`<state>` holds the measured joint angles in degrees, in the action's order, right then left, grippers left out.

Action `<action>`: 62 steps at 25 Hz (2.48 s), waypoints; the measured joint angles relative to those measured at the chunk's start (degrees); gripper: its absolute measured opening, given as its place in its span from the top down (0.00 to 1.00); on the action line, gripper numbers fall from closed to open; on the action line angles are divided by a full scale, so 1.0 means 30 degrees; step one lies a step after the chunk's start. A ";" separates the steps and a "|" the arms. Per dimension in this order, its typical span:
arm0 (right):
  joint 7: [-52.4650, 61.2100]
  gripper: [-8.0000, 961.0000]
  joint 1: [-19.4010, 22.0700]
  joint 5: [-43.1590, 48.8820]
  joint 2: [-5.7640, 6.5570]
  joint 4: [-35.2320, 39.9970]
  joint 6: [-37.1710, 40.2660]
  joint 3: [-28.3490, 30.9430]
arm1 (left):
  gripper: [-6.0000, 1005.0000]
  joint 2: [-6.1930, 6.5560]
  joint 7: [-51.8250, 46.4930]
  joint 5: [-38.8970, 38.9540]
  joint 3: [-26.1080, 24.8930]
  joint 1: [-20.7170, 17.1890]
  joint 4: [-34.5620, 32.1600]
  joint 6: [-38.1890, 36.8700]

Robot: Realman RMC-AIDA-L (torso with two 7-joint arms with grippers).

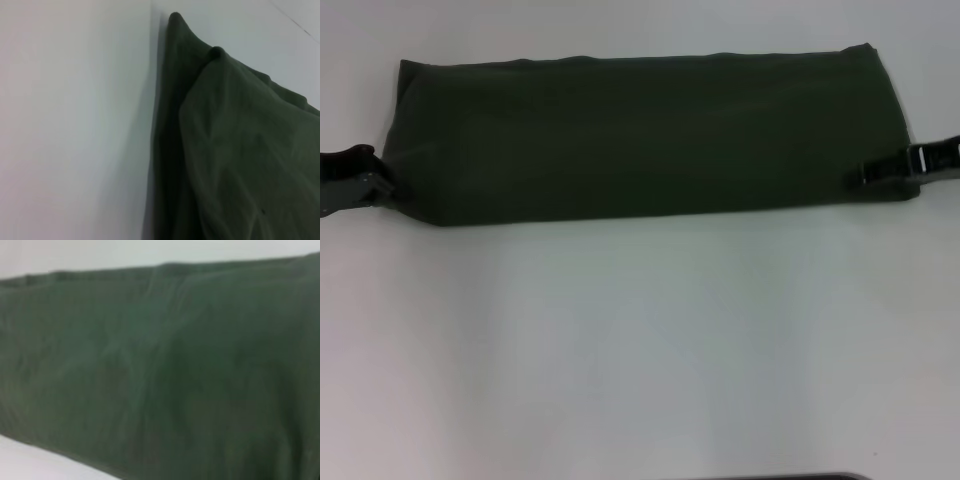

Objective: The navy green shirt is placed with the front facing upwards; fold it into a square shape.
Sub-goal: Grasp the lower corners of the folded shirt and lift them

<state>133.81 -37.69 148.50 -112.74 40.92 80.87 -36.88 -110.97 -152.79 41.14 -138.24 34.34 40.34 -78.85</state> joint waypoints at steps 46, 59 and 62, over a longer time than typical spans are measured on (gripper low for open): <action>0.0467 0.97 0.0253 0.3944 0.1112 0.0961 0.6857 -0.1291 | 0.95 -0.0047 0.0969 -0.3461 0.0012 -0.0836 0.1812 -0.7552; 0.0460 0.97 0.0077 0.4256 0.0743 0.0952 0.7000 -0.1819 | 0.94 -0.0008 0.1334 -0.3461 -0.0085 -0.1137 0.1799 -0.7916; 0.0560 0.95 0.0039 0.4261 0.0736 0.0950 0.7217 -0.1754 | 0.94 0.0081 0.1381 -0.3467 -0.0090 -0.1134 0.1787 -0.7985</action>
<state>135.49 -37.57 161.28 -110.54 43.77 102.52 -42.15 -110.72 -148.65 30.73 -138.50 30.94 45.70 -102.81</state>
